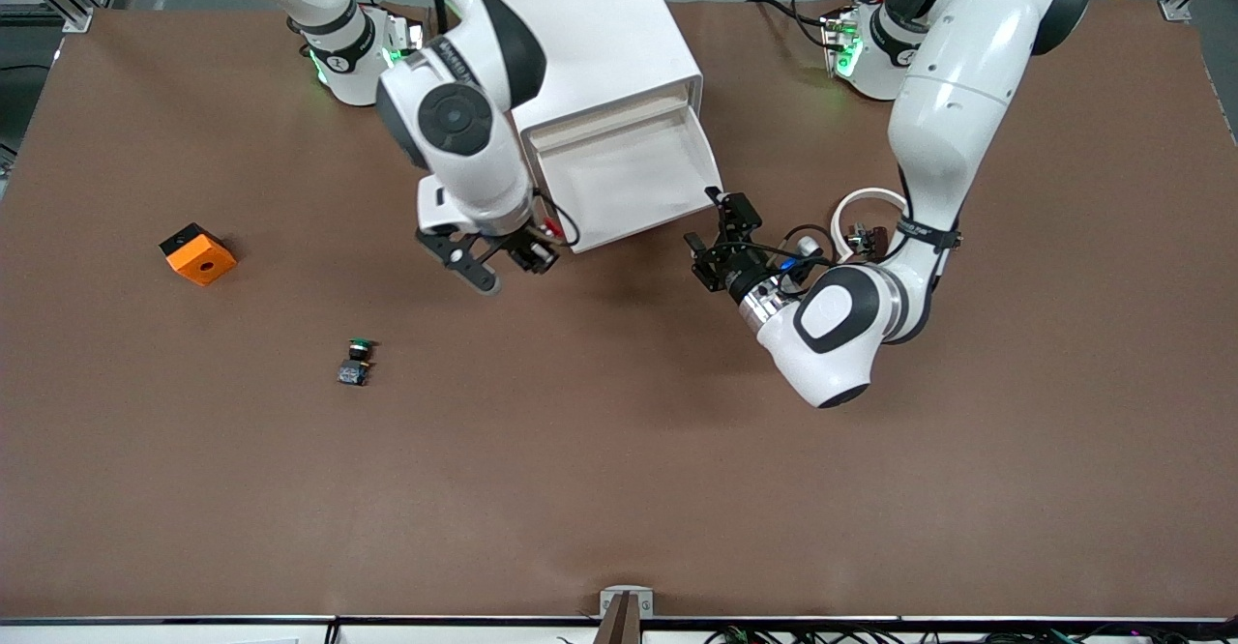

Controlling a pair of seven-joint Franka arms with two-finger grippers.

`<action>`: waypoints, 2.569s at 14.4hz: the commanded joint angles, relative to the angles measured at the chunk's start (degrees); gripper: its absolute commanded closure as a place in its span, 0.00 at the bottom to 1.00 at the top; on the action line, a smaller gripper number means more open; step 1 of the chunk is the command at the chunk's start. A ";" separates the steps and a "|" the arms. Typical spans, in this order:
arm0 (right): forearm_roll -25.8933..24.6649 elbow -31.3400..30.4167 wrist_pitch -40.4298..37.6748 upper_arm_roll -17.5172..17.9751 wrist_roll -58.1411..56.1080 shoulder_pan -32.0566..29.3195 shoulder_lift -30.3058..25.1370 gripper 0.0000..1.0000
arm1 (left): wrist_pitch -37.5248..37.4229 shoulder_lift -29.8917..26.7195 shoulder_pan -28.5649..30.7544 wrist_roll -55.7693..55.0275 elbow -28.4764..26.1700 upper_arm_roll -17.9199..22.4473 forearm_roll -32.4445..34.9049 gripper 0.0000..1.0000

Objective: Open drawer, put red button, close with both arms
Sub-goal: 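Carry the red button over the open drawer with the right gripper, then release the red button into the drawer while the left gripper withdraws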

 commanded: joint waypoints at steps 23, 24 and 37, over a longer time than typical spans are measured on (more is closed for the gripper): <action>-0.02 3.69 4.50 -0.82 21.48 15.89 5.97 0.00 | 44.90 -8.74 -10.03 50.95 -0.62 -0.41 41.67 0.00; -0.11 4.49 4.42 -0.82 21.32 16.59 6.32 0.00 | 45.62 -9.01 -10.64 50.95 -1.41 -0.49 41.67 0.00; 0.50 21.28 -21.59 -1.26 -11.43 5.10 1.07 0.00 | 47.30 -13.23 -15.39 50.16 -12.49 -4.27 41.50 0.00</action>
